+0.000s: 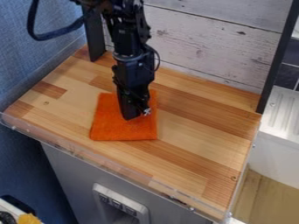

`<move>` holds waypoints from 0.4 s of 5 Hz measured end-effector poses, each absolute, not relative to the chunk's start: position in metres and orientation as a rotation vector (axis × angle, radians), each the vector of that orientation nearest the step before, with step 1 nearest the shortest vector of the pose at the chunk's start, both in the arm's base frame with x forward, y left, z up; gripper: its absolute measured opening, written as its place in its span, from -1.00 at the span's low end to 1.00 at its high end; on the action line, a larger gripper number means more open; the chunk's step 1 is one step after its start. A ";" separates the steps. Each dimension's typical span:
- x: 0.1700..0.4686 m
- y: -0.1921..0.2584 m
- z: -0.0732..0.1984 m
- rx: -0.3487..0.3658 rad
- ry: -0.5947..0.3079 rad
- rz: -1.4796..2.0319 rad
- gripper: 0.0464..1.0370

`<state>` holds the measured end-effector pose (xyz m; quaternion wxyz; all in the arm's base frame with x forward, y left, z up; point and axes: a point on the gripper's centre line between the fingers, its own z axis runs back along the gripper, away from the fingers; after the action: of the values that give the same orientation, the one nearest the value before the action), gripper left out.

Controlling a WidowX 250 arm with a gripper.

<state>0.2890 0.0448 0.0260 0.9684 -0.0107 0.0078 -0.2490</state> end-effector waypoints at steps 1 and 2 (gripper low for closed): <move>0.290 0.048 0.016 -0.026 0.038 -0.495 -0.97; 0.293 0.054 0.015 -0.011 0.036 -0.486 -0.97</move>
<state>0.2934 0.0545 0.0152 0.9705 -0.0054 0.0178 -0.2404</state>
